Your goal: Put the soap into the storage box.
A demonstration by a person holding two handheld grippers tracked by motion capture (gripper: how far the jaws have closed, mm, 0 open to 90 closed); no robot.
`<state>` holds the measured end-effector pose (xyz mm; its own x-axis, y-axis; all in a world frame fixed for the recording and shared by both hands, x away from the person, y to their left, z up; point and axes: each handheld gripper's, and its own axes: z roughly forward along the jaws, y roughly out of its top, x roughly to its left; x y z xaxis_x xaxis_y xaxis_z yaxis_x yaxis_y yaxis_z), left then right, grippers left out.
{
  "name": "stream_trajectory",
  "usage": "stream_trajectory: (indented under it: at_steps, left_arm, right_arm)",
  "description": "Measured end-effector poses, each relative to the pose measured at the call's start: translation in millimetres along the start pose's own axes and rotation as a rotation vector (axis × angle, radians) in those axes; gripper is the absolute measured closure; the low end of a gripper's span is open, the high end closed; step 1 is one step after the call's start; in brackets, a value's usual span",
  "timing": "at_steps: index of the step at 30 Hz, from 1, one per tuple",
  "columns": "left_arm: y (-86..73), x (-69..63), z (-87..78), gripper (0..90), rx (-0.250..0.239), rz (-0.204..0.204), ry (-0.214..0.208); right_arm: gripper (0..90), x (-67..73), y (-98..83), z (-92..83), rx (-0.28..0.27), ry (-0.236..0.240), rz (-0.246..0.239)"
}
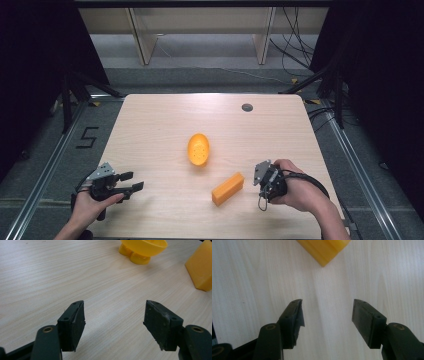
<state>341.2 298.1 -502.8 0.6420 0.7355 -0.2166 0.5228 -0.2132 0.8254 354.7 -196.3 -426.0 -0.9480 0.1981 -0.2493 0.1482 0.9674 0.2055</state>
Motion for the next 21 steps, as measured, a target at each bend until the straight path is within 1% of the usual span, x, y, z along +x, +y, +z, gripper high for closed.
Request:
stream_trajectory:
  at_steps: [1, 2, 3, 4, 6, 7, 8, 9, 10, 11, 12, 13, 14, 15, 16, 17, 20, 21]
  left_arm:
    - [-0.1, -0.2, 0.0, 32.3, 0.0, 0.001, -0.002]
    - [-0.3, -0.3, 0.1, 32.2, 0.001, 0.002, -0.003]
    - [-0.6, -1.3, 0.7, 32.1, -0.004, -0.003, -0.002]
    - [-0.8, -0.7, 0.5, 32.0, 0.003, 0.006, -0.007]
    - [-0.9, -0.8, 0.6, 31.9, 0.001, 0.008, -0.006]
    - [-0.9, -0.9, 0.6, 31.9, 0.001, 0.01, -0.007]
    - [-0.9, -0.9, 0.6, 31.9, 0.001, 0.012, -0.007]
    - [-1.0, -1.3, 0.8, 31.8, -0.004, 0.008, -0.009]
    - [-1.0, -1.3, 0.8, 31.8, -0.004, 0.008, -0.009]
    - [-1.0, -1.3, 0.8, 31.8, -0.005, 0.008, -0.01]
    - [-1.1, -1.3, 0.8, 31.8, -0.005, 0.008, -0.009]
    - [-1.0, -0.5, 0.5, 31.8, 0.003, 0.015, -0.011]
    - [-1.1, -0.5, 0.7, 31.8, 0.003, 0.015, -0.011]
    - [-1.1, -0.5, 0.8, 31.8, 0.004, 0.015, -0.013]
    - [-1.2, -0.7, 0.9, 31.8, 0.004, 0.015, -0.014]
    - [-1.3, -1.4, 1.3, 31.8, -0.001, 0.012, -0.019]
    - [-1.2, -1.1, 1.3, 31.7, 0.004, 0.021, -0.018]
    - [-1.3, -1.4, 1.5, 31.7, 0.008, 0.015, -0.022]
  right_arm:
    - [40.3, -1.8, 3.9, -0.3, 0.018, 0.001, -0.021]
    - [39.6, -2.9, 7.6, 0.4, 0.013, 0.005, -0.025]
    - [39.2, -2.4, 11.5, -0.7, 0.03, 0.002, -0.013]
    - [38.9, -4.6, 19.9, -0.8, 0.027, 0.01, -0.045]
    - [38.6, -4.7, 23.2, -0.8, 0.027, 0.014, -0.052]
    - [38.0, -6.2, 27.5, -0.1, 0.017, 0.02, -0.081]
    - [37.8, -9.4, 33.9, 1.7, -0.004, 0.027, -0.155]
    - [36.6, -8.1, 41.4, 1.6, 0.009, 0.035, -0.155]
    - [36.6, -8.1, 41.4, 1.6, 0.009, 0.035, -0.155]
    - [36.3, -9.6, 47.9, 1.7, 0.002, 0.044, -0.177]
    - [36.3, -9.6, 47.9, 1.7, 0.002, 0.044, -0.177]
    - [36.3, -11.6, 51.8, 3.1, -0.02, 0.052, -0.214]
    - [35.9, -10.5, 56.5, 2.6, -0.01, 0.044, -0.199]
    - [35.9, -10.5, 56.5, 2.6, -0.01, 0.044, -0.199]
    - [35.8, -13.1, 62.1, 4.2, -0.027, 0.043, -0.251]
    - [35.8, -11.3, 63.1, 3.6, -0.011, 0.041, -0.216]
    - [35.3, -10.8, 66.9, 5.6, -0.017, 0.049, -0.217]
    - [35.3, -12.0, 68.1, 6.3, -0.01, 0.049, -0.236]
